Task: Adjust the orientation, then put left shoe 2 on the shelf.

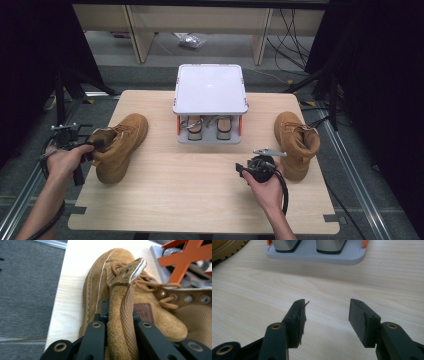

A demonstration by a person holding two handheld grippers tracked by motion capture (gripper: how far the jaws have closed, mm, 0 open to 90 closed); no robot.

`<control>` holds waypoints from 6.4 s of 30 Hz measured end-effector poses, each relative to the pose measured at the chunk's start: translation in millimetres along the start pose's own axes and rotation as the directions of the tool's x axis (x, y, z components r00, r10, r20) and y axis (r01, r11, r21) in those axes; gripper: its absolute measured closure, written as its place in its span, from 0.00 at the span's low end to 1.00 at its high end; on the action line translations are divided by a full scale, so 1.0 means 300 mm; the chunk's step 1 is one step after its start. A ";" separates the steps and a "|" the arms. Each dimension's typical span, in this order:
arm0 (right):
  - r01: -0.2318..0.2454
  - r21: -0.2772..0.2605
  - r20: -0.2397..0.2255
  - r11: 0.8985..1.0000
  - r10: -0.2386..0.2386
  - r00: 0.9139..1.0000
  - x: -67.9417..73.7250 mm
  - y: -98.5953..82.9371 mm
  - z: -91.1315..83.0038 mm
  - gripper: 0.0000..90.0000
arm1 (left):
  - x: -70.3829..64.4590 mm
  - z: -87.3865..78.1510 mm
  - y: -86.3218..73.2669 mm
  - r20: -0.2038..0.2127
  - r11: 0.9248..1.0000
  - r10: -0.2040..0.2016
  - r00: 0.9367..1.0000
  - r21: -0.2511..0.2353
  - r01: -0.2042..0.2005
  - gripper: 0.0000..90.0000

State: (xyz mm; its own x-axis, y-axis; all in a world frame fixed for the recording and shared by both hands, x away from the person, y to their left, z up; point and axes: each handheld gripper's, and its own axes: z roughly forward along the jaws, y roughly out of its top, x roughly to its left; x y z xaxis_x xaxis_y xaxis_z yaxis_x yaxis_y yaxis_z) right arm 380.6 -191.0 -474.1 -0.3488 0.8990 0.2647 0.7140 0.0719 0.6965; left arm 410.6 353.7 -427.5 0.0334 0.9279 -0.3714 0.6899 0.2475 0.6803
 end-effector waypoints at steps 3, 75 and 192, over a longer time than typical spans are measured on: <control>0.019 -0.011 0.000 1.000 -0.019 1.000 -0.019 -0.002 0.005 0.54 | -0.001 -0.002 0.003 0.008 1.000 -0.003 1.000 -0.007 0.003 0.91; -0.007 -0.017 -0.001 1.000 0.007 1.000 -0.044 -0.017 -0.016 0.54 | -0.139 -0.006 0.190 0.205 0.961 -0.156 0.966 -0.196 0.197 0.91; 0.001 -0.023 0.015 1.000 0.000 1.000 -0.050 -0.027 -0.018 0.55 | -0.375 -0.003 0.397 0.322 0.944 -0.137 0.937 -0.244 0.222 0.90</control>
State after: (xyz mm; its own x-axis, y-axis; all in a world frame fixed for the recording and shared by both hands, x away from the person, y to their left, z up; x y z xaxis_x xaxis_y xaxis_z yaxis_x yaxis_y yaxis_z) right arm 376.8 -207.5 -480.2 -0.3396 0.9056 0.2542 0.6999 0.0627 0.7115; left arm 488.4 278.9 -304.1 0.1696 0.7453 -0.6448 0.4825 0.5078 0.7137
